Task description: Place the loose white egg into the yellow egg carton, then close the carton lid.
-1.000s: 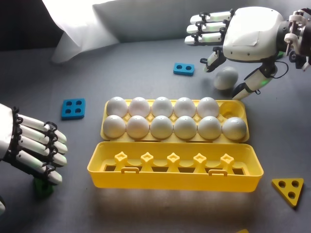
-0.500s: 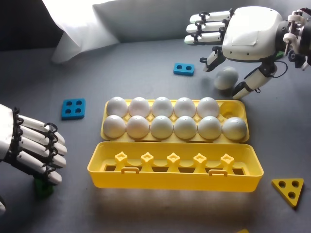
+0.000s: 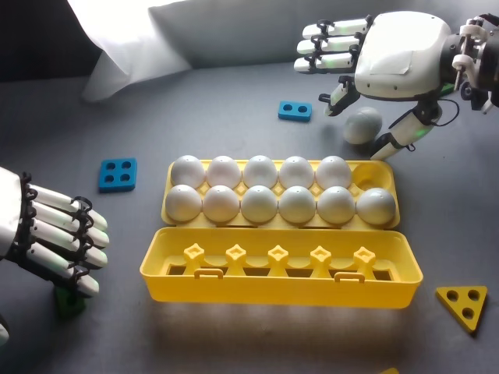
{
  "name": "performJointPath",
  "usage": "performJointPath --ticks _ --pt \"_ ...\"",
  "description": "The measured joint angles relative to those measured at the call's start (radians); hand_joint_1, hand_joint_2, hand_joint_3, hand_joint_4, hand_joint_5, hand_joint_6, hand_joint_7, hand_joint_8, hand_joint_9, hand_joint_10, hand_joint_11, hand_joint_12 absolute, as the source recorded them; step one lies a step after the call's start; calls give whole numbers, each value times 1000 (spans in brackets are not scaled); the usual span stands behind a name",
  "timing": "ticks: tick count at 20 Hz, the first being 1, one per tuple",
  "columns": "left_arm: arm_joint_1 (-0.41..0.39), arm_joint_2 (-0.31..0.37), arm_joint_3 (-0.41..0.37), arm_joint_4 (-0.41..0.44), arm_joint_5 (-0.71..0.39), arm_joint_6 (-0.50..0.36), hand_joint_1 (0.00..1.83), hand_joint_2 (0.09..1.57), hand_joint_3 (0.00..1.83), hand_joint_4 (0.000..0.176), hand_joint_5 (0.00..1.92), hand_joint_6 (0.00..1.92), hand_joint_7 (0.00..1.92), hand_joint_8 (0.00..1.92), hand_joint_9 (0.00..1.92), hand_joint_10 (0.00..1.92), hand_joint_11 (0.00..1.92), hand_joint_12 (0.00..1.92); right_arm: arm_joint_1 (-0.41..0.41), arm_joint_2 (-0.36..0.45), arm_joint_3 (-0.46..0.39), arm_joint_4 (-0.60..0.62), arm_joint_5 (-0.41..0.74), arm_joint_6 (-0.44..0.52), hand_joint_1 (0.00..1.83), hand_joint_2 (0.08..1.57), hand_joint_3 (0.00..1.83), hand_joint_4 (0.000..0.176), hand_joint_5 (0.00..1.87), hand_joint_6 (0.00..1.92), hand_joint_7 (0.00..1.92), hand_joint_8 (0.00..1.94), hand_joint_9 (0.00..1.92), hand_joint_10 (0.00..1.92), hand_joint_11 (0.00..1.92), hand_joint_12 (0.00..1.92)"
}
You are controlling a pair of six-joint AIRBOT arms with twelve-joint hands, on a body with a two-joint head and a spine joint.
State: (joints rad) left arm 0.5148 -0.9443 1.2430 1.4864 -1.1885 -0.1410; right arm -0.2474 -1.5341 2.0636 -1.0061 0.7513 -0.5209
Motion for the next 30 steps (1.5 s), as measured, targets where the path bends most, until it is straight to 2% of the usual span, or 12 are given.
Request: performJointPath --ticks 1,4,10,15,16,20,23,24,26,28,29,30 --pt "0 0 -1 0 0 0 0 1218 1 67 349 0 220 1 141 0 0 388 0 0 0 0 0 0 628 805 2 176 789 2 99 2 0 0 0 0" --pt "0 0 -4 2 2 -1 0 1215 0 80 337 0 193 2 114 1 0 269 0 0 0 0 2 -8 628 807 2 176 789 3 117 6 0 0 0 0" --pt "0 0 -4 4 3 -2 0 1199 0 78 338 0 195 1 109 1 0 222 -7 -11 26 10 10 -14 645 802 0 176 832 18 129 8 0 0 0 0" --pt "0 0 -6 6 6 -3 0 1211 0 84 379 7 257 7 161 9 0 439 -7 -17 38 12 15 -15 634 811 2 176 820 7 119 1 0 0 0 0" --pt "0 0 -6 6 6 -3 0 1208 0 85 316 7 190 7 102 8 0 243 -7 -17 38 12 15 -15 601 808 1 176 819 5 113 0 0 0 0 0" --pt "-4 0 -6 9 6 -3 0 1215 2 81 319 2 210 4 105 4 0 178 -7 -17 38 12 16 -15 631 807 0 176 827 6 107 1 0 0 0 0" --pt "-4 0 -6 8 6 -3 0 1201 0 80 320 0 215 0 124 4 0 239 -7 -17 38 12 18 -15 661 807 1 176 829 4 121 4 0 0 0 0" --pt "-4 0 -6 7 6 -3 0 1196 0 83 377 6 275 2 189 2 0 398 -7 -17 38 12 19 -15 687 799 0 175 845 10 135 8 0 0 0 0" --pt "-4 0 -6 8 6 -3 0 1199 2 88 283 0 170 3 88 0 0 199 -7 -19 38 12 21 -15 683 798 0 176 852 10 148 11 0 0 0 0" --pt "-4 0 -9 8 6 -3 0 1208 0 82 362 6 228 1 147 6 0 412 -7 -19 38 13 22 -14 729 824 2 176 910 12 182 6 0 0 0 0" --pt "-4 0 -10 7 7 -3 0 1211 1 80 355 12 235 5 128 12 0 313 -7 -19 38 13 24 -14 806 854 11 149 958 23 188 3 0 0 0 0" --pt "-4 0 -10 8 6 -3 0 1211 1 80 355 12 235 5 128 12 0 313 -7 -19 38 13 24 -14 806 854 11 149 958 23 188 3 0 0 0 0"
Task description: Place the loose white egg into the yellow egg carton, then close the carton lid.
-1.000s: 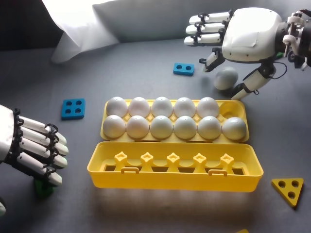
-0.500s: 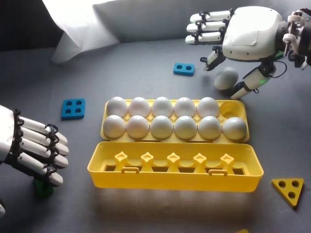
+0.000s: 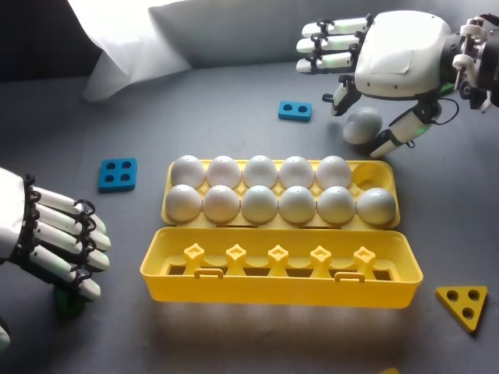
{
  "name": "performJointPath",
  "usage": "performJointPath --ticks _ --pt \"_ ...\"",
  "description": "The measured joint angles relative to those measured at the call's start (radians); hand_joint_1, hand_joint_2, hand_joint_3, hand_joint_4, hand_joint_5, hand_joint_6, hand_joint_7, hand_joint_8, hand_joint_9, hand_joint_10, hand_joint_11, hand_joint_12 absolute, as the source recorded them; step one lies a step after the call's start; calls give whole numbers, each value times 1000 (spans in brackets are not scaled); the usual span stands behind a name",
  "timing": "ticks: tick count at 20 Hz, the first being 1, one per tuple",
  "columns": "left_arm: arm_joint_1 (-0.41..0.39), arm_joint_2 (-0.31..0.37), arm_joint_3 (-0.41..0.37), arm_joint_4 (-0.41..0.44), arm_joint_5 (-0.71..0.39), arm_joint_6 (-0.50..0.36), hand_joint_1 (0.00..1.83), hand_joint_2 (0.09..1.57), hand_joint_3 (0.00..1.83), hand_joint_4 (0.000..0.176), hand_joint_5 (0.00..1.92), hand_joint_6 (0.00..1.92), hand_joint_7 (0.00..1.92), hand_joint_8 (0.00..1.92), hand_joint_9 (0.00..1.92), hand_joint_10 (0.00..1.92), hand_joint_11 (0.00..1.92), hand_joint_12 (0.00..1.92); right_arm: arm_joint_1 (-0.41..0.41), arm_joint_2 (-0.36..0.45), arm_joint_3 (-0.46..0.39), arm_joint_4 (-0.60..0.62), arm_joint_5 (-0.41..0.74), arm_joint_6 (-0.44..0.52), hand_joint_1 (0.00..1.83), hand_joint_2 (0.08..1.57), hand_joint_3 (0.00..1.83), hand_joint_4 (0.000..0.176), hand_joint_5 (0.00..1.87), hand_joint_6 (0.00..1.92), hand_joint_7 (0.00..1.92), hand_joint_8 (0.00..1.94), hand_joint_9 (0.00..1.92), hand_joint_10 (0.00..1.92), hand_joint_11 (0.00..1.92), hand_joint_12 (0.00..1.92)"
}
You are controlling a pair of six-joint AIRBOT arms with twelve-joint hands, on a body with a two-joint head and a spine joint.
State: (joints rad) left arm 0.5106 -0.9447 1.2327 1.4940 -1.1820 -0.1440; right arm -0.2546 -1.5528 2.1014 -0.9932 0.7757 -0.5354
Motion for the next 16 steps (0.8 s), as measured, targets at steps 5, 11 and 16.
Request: performJointPath --ticks 5,11,16 --pt "0 0 0 0 0 0 0 1213 0 80 371 4 274 2 173 9 0 417 0 0 0 -2 -2 0 901 863 4 118 1032 18 227 3 4 0 0 0" --pt "0 0 0 2 1 0 0 1208 2 85 302 0 195 2 120 4 0 260 0 -1 0 -2 0 -1 1102 993 1 176 1278 462 406 10 170 10 0 0" --pt "0 0 -2 2 4 0 0 1199 0 85 311 2 207 4 123 3 0 244 0 -1 0 -2 0 16 1111 989 0 157 1299 423 413 3 170 3 0 0"
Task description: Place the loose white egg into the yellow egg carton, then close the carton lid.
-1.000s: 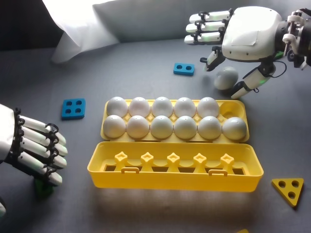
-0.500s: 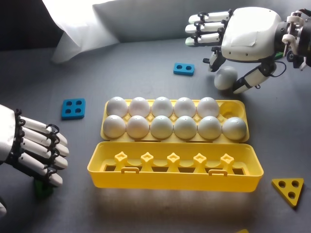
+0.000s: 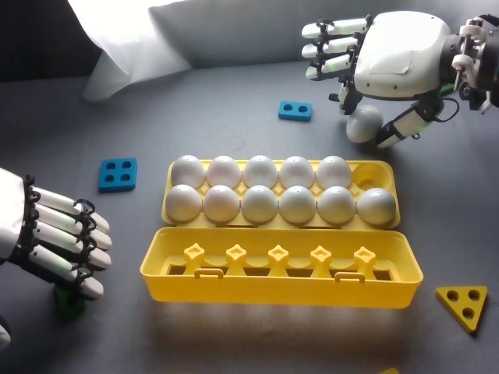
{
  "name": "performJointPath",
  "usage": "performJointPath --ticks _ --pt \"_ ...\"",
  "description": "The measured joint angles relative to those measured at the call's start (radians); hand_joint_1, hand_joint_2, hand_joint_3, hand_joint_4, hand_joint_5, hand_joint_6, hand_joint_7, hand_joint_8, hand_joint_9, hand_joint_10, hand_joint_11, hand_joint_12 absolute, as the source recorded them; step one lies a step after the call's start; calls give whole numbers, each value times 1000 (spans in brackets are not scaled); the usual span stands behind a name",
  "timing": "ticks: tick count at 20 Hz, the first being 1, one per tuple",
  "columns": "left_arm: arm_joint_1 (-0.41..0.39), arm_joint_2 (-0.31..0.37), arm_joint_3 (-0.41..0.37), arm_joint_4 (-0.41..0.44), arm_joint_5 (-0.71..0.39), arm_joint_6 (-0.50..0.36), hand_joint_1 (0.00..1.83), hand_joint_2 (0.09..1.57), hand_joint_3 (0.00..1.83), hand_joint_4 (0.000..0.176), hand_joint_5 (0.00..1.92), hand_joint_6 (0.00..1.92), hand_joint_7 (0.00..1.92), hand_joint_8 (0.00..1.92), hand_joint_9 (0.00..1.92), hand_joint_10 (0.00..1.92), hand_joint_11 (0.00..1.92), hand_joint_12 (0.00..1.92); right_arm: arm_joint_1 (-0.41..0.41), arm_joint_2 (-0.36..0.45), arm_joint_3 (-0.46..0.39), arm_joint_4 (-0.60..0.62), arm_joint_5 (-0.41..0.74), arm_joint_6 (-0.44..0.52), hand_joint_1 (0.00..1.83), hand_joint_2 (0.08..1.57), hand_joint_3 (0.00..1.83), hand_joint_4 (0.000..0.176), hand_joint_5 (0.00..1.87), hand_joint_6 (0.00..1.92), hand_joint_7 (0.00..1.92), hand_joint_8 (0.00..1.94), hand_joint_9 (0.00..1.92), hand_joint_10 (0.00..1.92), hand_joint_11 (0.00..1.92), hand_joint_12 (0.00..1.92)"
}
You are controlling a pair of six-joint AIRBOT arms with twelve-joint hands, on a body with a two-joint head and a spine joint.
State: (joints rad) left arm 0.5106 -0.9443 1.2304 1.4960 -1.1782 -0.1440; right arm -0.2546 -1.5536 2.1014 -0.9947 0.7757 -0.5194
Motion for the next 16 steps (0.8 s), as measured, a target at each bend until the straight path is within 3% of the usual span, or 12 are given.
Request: performJointPath --ticks 1,2,3,4,8,9,11,12,13,14,16 --pt "0 0 -4 0 3 0 0 1199 0 85 311 2 207 4 123 3 0 244 1 2 0 0 -2 24 1111 989 0 157 1299 423 413 3 170 3 0 0" --pt "0 0 -6 0 2 0 0 1201 0 85 288 0 166 0 89 0 0 196 3 8 0 -3 -3 66 1108 987 0 170 1303 414 412 0 170 1 0 0" --pt "0 0 -6 2 2 0 0 1205 1 89 300 3 180 5 91 2 0 164 8 15 -1 -10 -7 106 1121 987 0 124 1307 409 424 3 159 2 0 0" --pt "0 0 -6 2 4 0 0 1206 1 90 302 4 184 5 91 3 0 157 17 34 -14 -13 -19 140 1124 987 0 114 1308 408 426 3 157 2 0 0" --pt "0 0 -6 4 5 0 0 1206 1 90 303 4 185 5 92 2 0 154 46 164 -174 12 -64 187 1125 987 0 109 1309 406 427 3 156 2 0 0" --pt "-4 0 -6 5 5 0 0 1197 0 93 287 0 162 0 105 2 0 212 46 200 -236 10 -79 204 1117 987 0 139 1308 406 434 4 198 13 0 0" --pt "-10 1 -11 -1 8 0 0 1200 0 89 303 2 187 1 125 4 0 239 47 242 -316 -1 -95 257 1116 988 0 139 1306 407 427 1 175 2 0 0" --pt "-11 1 -12 -5 8 -1 0 1194 0 85 276 2 162 2 92 3 0 158 48 256 -344 13 -100 270 1116 987 0 142 1308 406 438 5 194 9 0 0" --pt "-11 1 -12 -2 8 -2 0 1194 0 82 288 3 177 3 100 4 0 180 51 266 -360 34 -101 318 1111 987 0 158 1308 403 444 4 207 10 0 0" --pt "-11 1 -12 3 10 -2 0 1203 0 81 344 5 218 2 152 2 0 323 52 271 -360 53 -102 387 1120 987 0 131 1310 400 443 2 206 6 0 0" --pt "-11 2 -12 5 10 -2 0 1204 0 81 357 4 228 1 164 2 0 373 55 283 -365 103 -137 445 1121 987 0 126 1311 400 443 2 206 5 0 0"
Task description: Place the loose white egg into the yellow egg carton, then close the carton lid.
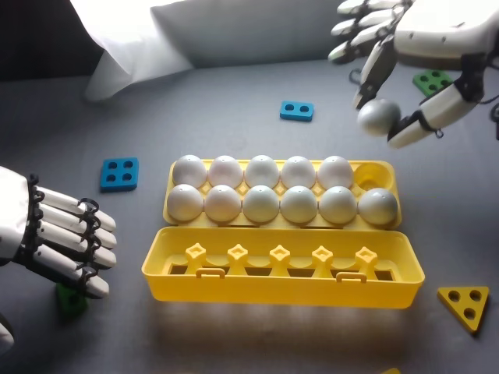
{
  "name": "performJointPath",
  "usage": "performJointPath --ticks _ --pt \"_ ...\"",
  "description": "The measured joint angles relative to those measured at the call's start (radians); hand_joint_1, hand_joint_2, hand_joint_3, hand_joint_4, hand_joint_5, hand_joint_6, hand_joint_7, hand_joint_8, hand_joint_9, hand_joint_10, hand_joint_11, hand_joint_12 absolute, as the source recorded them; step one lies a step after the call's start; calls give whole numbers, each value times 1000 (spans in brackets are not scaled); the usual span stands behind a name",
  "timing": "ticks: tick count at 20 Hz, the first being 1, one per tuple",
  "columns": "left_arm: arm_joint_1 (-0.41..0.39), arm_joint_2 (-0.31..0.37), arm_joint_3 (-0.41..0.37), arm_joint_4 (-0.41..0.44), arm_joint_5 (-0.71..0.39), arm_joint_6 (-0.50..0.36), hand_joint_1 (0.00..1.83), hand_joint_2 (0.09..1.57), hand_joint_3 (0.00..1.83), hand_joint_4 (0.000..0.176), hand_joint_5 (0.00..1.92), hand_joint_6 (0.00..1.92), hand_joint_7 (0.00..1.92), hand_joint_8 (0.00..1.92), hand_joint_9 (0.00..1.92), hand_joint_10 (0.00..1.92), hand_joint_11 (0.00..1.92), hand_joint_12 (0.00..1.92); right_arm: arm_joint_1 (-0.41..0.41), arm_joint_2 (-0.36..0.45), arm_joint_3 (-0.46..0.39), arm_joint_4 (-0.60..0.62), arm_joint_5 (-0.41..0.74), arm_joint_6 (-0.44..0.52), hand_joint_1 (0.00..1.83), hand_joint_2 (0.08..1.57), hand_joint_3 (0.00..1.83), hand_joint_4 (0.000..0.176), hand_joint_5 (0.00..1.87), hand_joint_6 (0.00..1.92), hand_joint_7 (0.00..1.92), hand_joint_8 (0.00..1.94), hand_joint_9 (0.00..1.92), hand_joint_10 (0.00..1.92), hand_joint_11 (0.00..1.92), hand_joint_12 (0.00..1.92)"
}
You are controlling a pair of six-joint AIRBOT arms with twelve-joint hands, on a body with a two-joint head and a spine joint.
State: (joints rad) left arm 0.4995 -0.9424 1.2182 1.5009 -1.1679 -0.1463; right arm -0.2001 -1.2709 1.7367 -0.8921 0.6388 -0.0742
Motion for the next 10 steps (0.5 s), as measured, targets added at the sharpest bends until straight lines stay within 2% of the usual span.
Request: performJointPath --ticks 2,3,4,5,6,7,8,9,10 --pt "0 0 0 -1 1 0 0 1204 0 81 357 4 228 1 164 2 0 373 0 8 0 21 -32 74 1121 987 0 126 1311 400 443 2 206 5 0 0" --pt "0 0 0 -1 1 0 0 1201 0 91 295 3 167 6 110 3 0 225 0 11 -3 21 -37 75 1123 985 0 123 1314 398 445 2 197 1 0 0" --pt "0 0 0 -1 1 0 0 1201 0 91 295 3 167 6 110 3 0 225 0 12 -10 20 -41 80 1123 985 0 123 1314 398 445 2 197 1 0 0" --pt "0 0 0 -1 1 0 0 1199 0 94 272 0 150 3 83 1 0 86 0 12 -14 20 -41 94 1122 986 0 124 1313 395 441 0 171 0 0 0" --pt "0 0 0 -1 0 -1 0 1199 0 95 271 0 147 2 81 1 0 80 0 11 -15 21 -37 110 1121 987 0 125 1312 394 439 0 168 0 0 0" --pt "0 0 0 -1 1 -1 0 1196 0 99 271 0 154 4 82 1 0 82 -5 11 -23 39 -34 116 1115 991 0 137 1295 427 436 0 165 0 0 0" --pt "0 0 0 0 1 -2 0 1193 0 97 312 6 202 3 120 3 0 189 -10 10 -27 57 -31 118 1114 990 0 140 1293 433 431 0 161 0 0 0" --pt "0 0 0 0 1 -5 0 1198 2 95 309 1 192 1 99 1 0 167 -17 9 -30 70 -29 120 1114 991 0 139 1292 434 439 4 157 0 0 0" --pt "0 0 0 -1 1 -5 0 1205 0 88 326 1 222 2 140 5 0 291 -29 9 -35 75 -30 120 1105 999 1 152 1264 485 426 1 153 0 0 0"
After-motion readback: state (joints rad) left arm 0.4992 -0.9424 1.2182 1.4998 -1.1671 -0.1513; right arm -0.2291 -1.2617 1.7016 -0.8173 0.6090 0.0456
